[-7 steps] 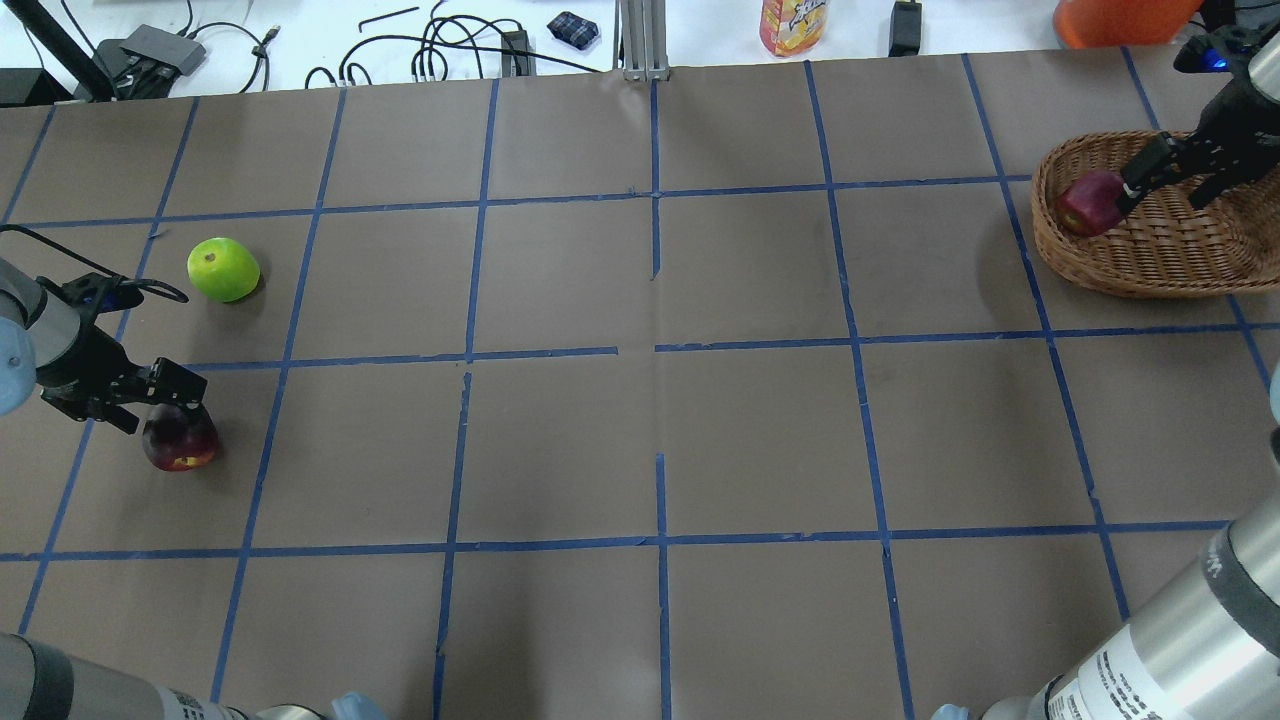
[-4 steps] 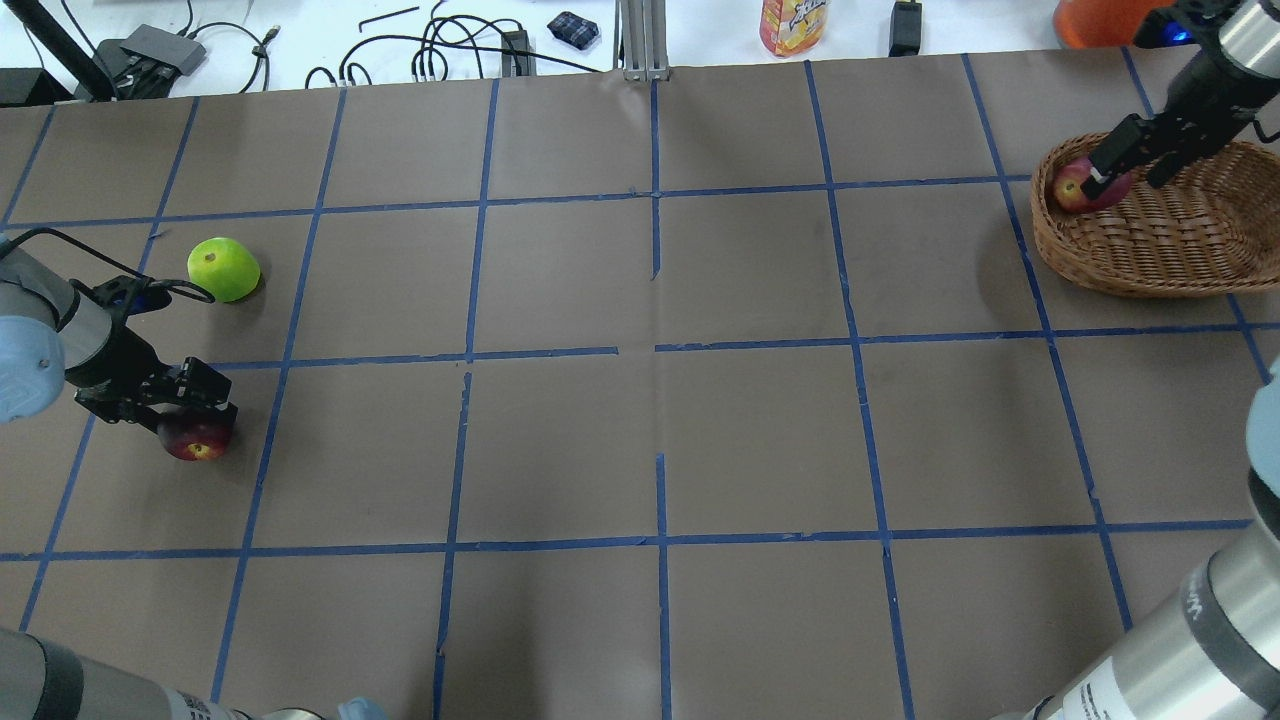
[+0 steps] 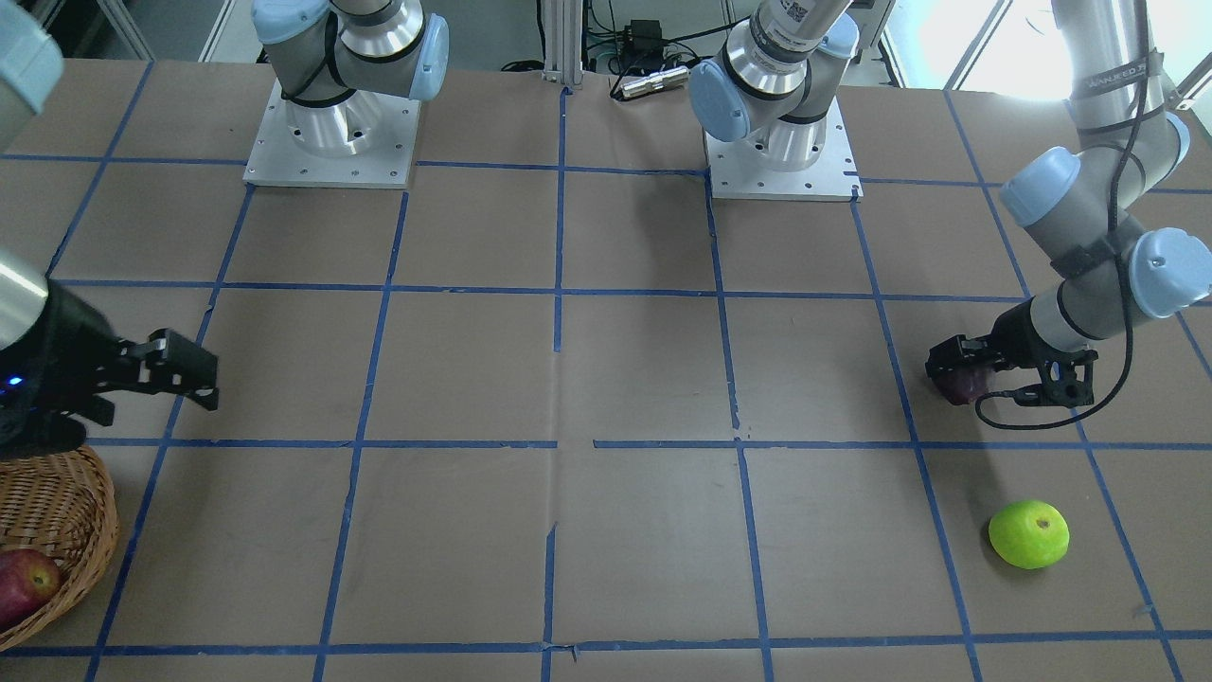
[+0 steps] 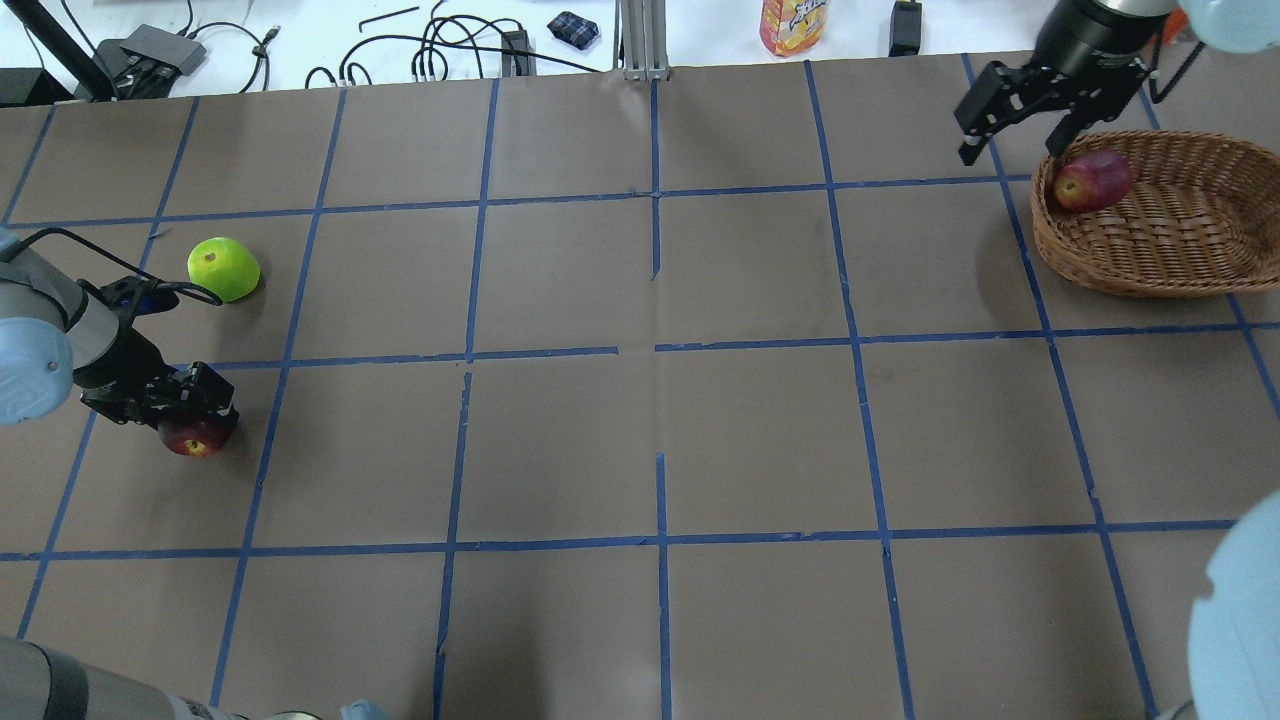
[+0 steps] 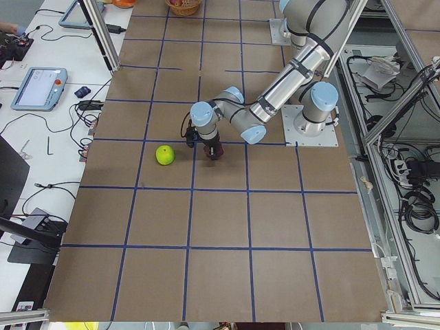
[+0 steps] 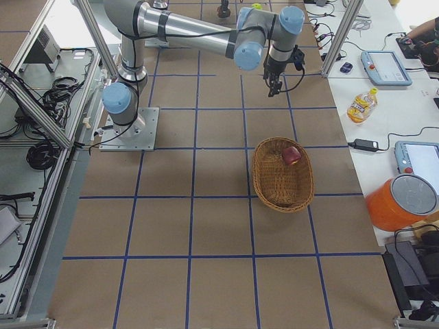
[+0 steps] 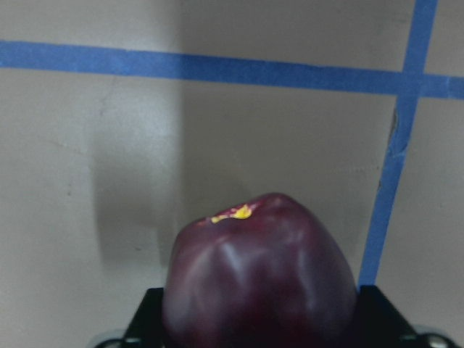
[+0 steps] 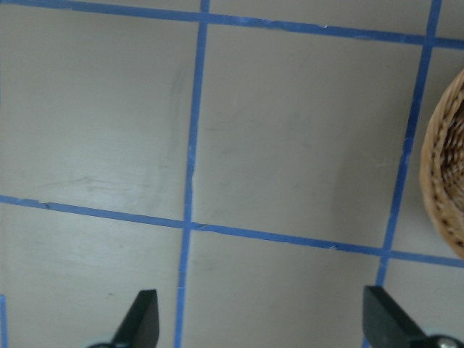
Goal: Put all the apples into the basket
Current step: 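Carry dark red apple to center with left gripper while right withdraws from basket, then grasp the dark red apple with right gripper while left gripper reaches green apple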
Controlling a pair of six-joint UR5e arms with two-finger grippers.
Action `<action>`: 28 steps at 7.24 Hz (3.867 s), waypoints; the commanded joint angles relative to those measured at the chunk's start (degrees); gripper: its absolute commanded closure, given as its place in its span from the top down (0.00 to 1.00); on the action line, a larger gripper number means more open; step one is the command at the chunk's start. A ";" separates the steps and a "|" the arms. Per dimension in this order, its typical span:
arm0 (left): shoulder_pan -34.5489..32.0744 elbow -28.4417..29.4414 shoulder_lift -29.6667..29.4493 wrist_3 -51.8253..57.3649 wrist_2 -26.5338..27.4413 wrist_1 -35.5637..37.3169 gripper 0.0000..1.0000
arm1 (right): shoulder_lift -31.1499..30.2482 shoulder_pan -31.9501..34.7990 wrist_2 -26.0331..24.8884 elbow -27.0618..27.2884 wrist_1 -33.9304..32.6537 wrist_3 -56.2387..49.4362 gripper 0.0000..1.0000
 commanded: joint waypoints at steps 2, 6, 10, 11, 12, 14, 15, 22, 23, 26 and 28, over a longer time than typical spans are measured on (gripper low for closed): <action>-19.41 0.31 5.61 -6.09 -2.79 -2.73 0.00 | -10.22 10.48 -2.70 4.20 0.83 14.39 1.00; -46.78 10.65 -2.00 -40.80 -15.63 3.84 0.00 | -14.57 10.94 -2.60 12.12 -5.94 13.43 1.00; -53.33 11.39 -10.63 -42.08 -15.74 16.16 0.70 | -13.26 11.03 -2.60 12.04 -5.86 13.16 0.99; -52.82 11.04 -9.42 -41.47 -15.47 15.81 0.73 | -12.73 11.20 -2.34 12.04 -5.86 13.42 1.00; -52.81 11.38 -9.32 -41.56 -15.30 16.15 0.98 | -11.51 11.47 -2.25 12.04 -5.86 13.60 0.99; -49.66 11.39 -6.87 -41.38 -15.56 13.37 1.00 | -9.75 13.66 -0.68 12.13 -5.94 14.04 0.98; -47.47 11.73 -3.81 -41.38 -15.39 7.17 1.00 | -9.30 14.10 -0.58 12.04 -5.94 14.13 0.98; -9.13 30.85 -9.98 -3.43 -1.15 -8.18 1.00 | 4.74 25.97 1.26 21.36 -33.89 24.23 0.99; -9.13 34.73 -14.28 -0.98 -1.15 -7.67 1.00 | 6.94 26.15 1.26 21.44 -36.59 24.32 0.99; -7.90 34.42 -18.45 7.19 -1.15 -6.01 1.00 | 12.57 26.32 1.26 21.71 -39.60 24.33 0.99; -7.55 34.24 -20.91 9.24 -1.24 -1.43 1.00 | 13.29 26.32 1.17 21.79 -39.69 24.32 0.98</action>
